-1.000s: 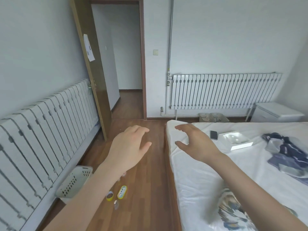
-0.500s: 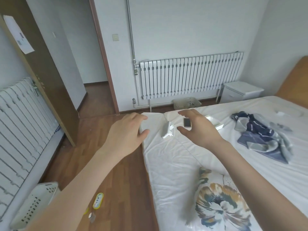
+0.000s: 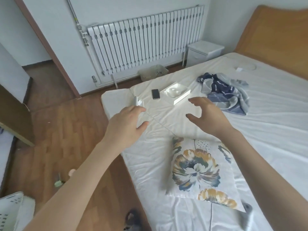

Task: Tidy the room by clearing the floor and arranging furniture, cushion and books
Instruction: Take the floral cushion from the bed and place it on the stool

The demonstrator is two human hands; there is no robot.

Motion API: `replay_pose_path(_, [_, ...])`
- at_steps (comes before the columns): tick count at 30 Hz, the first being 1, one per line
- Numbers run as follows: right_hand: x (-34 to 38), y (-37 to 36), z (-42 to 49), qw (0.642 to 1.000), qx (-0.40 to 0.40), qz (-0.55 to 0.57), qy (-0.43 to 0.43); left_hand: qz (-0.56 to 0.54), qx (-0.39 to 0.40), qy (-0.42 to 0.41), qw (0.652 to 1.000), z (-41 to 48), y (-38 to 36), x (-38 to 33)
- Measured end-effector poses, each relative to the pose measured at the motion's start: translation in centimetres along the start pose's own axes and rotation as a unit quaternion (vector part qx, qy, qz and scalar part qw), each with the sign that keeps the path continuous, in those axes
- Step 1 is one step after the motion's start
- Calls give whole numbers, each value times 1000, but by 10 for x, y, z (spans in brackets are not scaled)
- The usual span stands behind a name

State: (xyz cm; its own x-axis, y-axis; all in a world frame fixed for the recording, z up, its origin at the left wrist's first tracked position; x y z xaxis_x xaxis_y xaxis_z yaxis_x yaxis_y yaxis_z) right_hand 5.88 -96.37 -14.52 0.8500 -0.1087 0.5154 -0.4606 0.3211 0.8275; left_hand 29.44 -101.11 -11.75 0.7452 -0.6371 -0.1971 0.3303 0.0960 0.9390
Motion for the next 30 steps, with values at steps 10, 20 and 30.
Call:
replay_pose_path(10, [-153, -3, -53, 983, -19, -19, -180, -74, 62, -88, 991, 39, -137, -50])
replay_pose_path(20, [-283, -79, -115, 944, -8, -3, -331, -141, 125, -63, 980, 29, -289, -47])
replay_pose_path(30, [-384, -167, -154, 888, 13, 48, -457, -169, 209, 34, 963, 9, -431, -30])
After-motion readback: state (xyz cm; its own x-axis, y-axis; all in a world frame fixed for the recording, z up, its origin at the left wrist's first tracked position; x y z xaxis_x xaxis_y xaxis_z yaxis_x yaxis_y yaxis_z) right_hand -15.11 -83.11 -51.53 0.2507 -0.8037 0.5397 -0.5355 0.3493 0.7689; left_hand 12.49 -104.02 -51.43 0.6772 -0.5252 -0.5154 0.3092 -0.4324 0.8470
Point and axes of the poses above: each hand's wrist, its own z-axis towards the middle knuckle, its own y-axis out of the back of the hand, x = y × z, the point moved 10 cm from there along z, towards the middle knuckle, and after that the axes turned 2 degrees about -y, right-handed, at the moved point
